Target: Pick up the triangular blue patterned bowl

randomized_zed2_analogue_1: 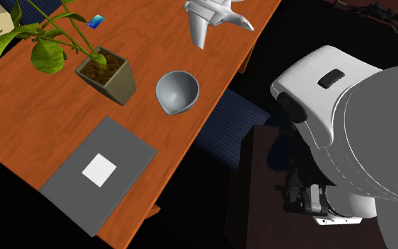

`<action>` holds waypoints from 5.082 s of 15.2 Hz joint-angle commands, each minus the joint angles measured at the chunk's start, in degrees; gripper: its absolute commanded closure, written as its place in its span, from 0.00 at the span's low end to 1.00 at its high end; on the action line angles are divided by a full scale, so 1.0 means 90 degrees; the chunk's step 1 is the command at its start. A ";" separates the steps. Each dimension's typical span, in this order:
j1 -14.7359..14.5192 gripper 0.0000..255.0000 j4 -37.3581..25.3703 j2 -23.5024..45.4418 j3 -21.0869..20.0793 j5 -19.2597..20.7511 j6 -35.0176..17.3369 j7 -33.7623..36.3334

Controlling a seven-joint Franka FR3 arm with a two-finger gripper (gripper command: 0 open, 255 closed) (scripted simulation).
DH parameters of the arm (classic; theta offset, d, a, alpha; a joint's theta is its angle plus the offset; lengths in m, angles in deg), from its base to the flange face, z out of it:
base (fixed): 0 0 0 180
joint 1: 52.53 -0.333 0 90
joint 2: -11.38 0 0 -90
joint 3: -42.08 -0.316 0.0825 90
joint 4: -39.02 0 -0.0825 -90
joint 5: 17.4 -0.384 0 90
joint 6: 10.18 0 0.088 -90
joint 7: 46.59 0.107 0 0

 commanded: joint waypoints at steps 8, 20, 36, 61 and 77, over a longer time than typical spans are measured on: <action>0.0195 0.00 0.0270 0.0741 0.0951 0.0317 -0.1155 -0.0944; 0.0267 0.00 -0.0316 0.3003 0.2498 0.0054 -0.2932 -0.2756; 0.1013 0.00 -0.3230 0.7306 0.3195 -0.2621 -0.3496 -0.5818; 0.1679 1.00 -0.4499 0.8917 0.2823 -0.3375 -0.3561 -0.6444; 0.1599 1.00 -0.4863 0.8353 0.3007 -0.3048 -0.2699 -0.6140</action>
